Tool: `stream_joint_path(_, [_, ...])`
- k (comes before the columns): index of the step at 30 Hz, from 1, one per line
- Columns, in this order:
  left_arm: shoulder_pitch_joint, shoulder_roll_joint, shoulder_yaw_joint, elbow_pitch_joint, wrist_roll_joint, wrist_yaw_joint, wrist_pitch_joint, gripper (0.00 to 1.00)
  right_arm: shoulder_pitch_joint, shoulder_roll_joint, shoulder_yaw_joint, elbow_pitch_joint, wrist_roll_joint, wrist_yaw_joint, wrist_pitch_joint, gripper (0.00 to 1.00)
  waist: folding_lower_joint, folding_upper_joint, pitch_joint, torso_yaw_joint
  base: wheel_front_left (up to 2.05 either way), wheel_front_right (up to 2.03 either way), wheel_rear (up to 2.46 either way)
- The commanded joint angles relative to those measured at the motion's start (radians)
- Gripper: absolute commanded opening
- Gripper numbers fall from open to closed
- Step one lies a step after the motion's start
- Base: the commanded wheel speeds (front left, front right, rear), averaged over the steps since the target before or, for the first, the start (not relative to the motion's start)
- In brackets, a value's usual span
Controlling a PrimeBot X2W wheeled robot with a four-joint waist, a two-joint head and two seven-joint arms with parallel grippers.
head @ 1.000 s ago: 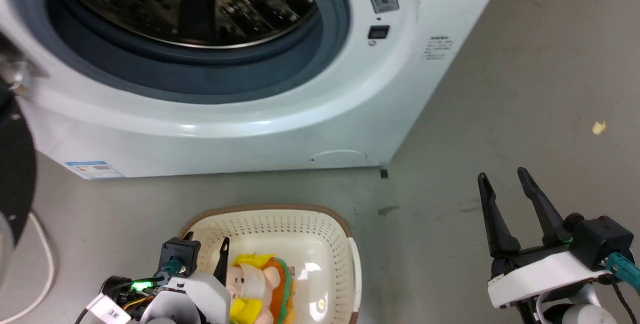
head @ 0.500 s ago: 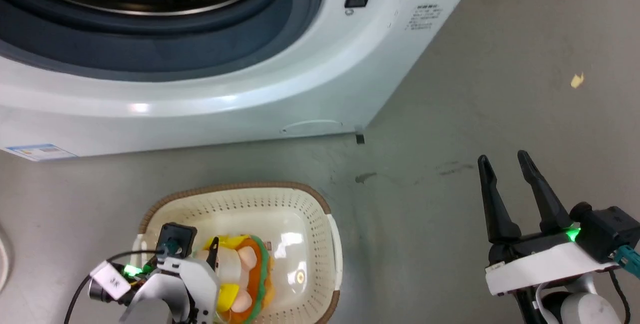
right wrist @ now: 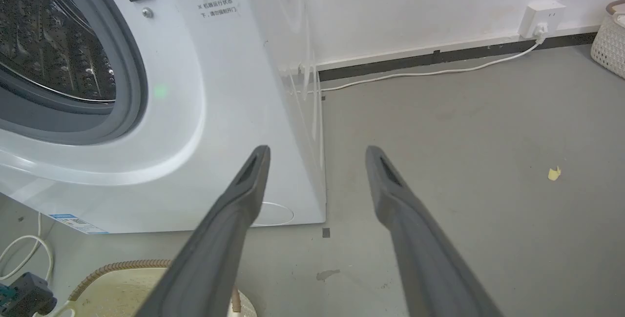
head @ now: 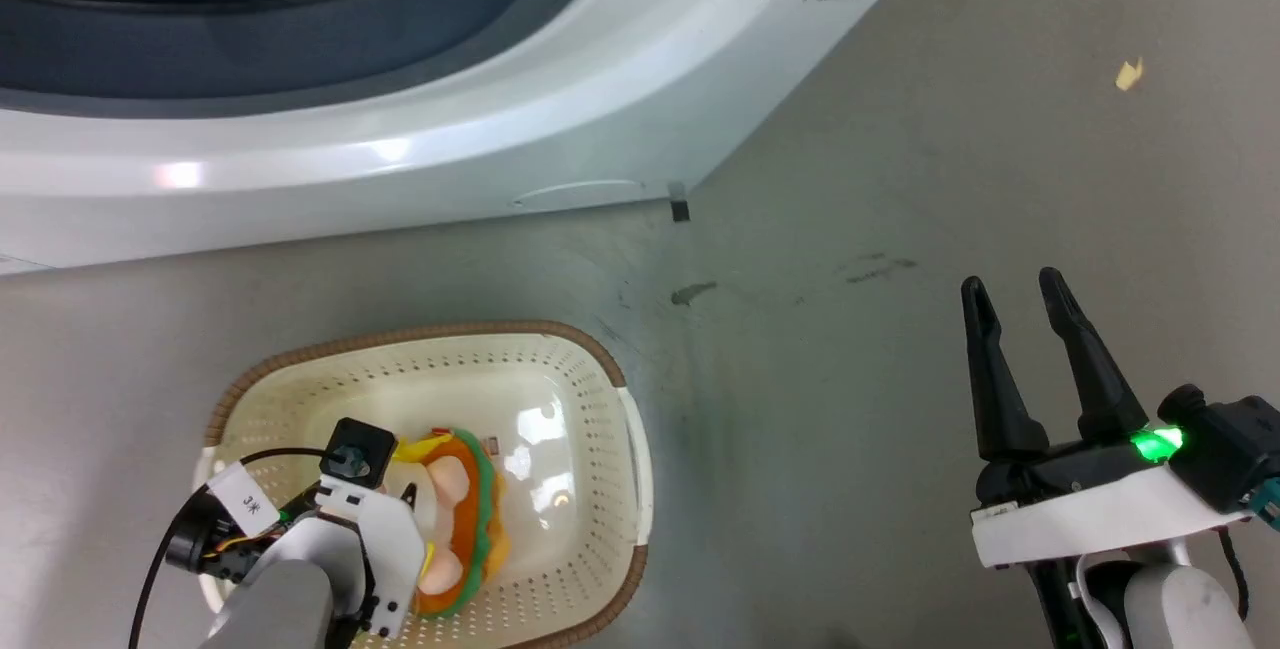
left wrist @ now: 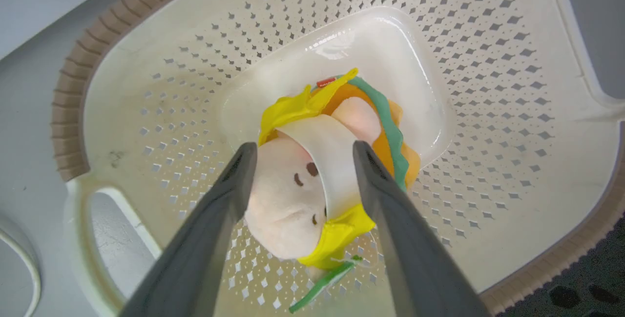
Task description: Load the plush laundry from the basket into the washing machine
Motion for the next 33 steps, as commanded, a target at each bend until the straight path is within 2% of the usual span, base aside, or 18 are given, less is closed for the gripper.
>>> stream_joint_path(1, [-0.028,0.012,-0.015,0.029,0.011,-0.004,0.011,1.00,-0.020,0.000,0.004,-0.007,0.017,0.000,-0.010,1.00,-0.0001,0.0000,0.020,-0.014,0.00,0.00,0.00])
stream_joint_path(11, [-0.127,0.022,-0.107,0.143,0.052,-0.006,0.092,1.00,-0.028,0.000,0.036,-0.026,0.071,-0.001,-0.031,1.00,-0.0001,0.0000,0.111,-0.050,0.00,0.00,0.00])
stream_joint_path(25, [-0.237,0.083,-0.205,0.303,0.075,-0.008,0.196,1.00,-0.047,0.000,0.045,-0.042,0.145,-0.001,-0.060,1.00,-0.0001,0.0000,0.230,-0.101,0.00,0.00,0.00])
stream_joint_path(26, [-0.243,0.086,-0.209,0.314,0.072,-0.010,0.198,0.73,-0.050,0.000,0.047,-0.043,0.151,-0.001,-0.062,1.00,-0.0001,0.0000,0.238,-0.104,0.00,0.00,0.00])
stream_joint_path(27, [-0.243,0.086,-0.209,0.314,0.072,-0.010,0.198,0.73,-0.050,0.000,0.047,-0.043,0.151,-0.001,-0.062,1.00,-0.0001,0.0000,0.238,-0.104,0.00,0.00,0.00])
stream_joint_path(28, [-0.254,0.093,-0.218,0.335,0.066,-0.016,0.201,0.01,-0.055,0.000,0.053,-0.045,0.161,-0.001,-0.067,1.00,-0.0001,0.0000,0.253,-0.112,0.00,0.00,0.00])
stream_joint_path(33, [-0.271,0.105,-0.237,0.374,0.055,-0.024,0.185,0.00,-0.073,0.000,0.061,-0.048,0.184,-0.001,-0.075,1.00,-0.0001,0.0000,0.280,-0.129,0.00,0.00,0.00])
